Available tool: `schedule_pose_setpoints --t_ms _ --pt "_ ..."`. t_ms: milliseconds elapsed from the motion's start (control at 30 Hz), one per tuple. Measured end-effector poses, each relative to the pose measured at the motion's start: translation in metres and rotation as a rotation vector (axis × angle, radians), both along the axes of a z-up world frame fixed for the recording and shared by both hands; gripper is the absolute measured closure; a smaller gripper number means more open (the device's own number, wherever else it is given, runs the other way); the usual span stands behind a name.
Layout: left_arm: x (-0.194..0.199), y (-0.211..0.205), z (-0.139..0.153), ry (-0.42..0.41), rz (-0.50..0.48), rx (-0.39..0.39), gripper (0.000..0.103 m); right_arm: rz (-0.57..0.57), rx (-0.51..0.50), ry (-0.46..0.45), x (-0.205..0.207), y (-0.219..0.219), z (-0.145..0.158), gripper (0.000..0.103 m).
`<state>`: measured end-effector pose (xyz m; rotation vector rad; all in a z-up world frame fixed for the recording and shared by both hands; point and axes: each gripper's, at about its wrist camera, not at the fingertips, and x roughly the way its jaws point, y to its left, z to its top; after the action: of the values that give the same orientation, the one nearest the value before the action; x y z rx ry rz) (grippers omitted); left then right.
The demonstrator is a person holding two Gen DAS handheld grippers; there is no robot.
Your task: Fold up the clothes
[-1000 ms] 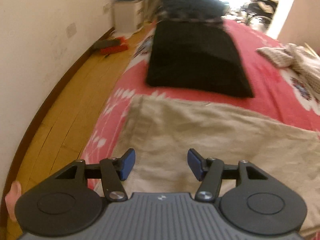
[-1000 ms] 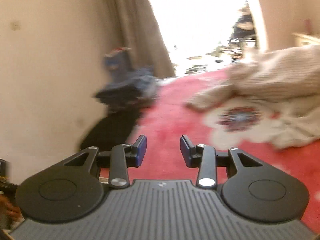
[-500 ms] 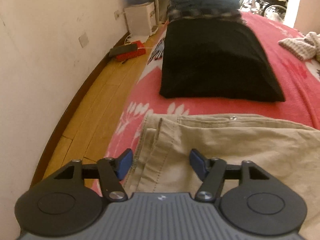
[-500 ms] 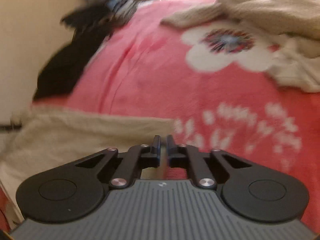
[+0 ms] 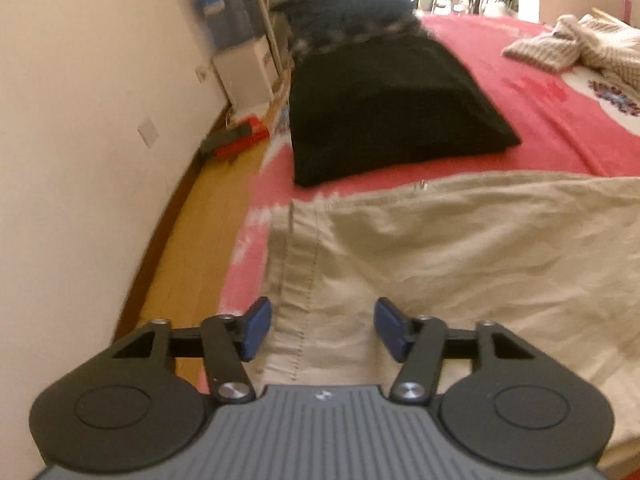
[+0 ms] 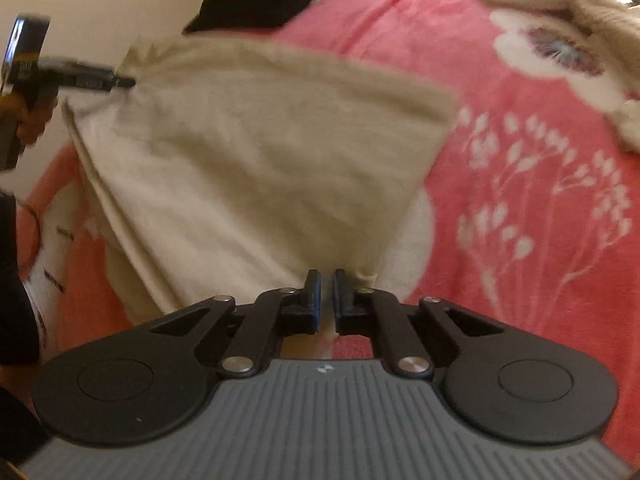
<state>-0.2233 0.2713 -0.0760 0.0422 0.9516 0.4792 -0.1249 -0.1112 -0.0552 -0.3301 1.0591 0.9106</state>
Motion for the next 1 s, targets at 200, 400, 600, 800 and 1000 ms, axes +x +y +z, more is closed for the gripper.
schedule_pose_setpoints --t_ms 200,400,600,800,1000 --pt "-0.019 -0.024 -0.003 0.010 -0.128 0.057 0.041 0.216 0.074 -0.037 -0.038 0.005 0.021 0.097" --pt "-0.032 0.006 -0.004 -0.032 -0.008 -0.046 0.046 0.245 -0.072 -0.039 -0.051 0.006 -0.007 0.098" --pt "-0.046 -0.001 0.002 -0.058 -0.069 -0.025 0.043 0.251 0.077 -0.061 -0.053 0.012 0.015 0.096" --pt "-0.050 0.003 0.001 -0.051 -0.074 -0.011 0.044 0.314 -0.045 -0.029 -0.060 0.028 -0.030 0.097" --pt "-0.022 -0.003 0.031 -0.104 -0.168 0.018 0.043 0.207 0.074 -0.092 -0.007 0.012 0.032 0.097"
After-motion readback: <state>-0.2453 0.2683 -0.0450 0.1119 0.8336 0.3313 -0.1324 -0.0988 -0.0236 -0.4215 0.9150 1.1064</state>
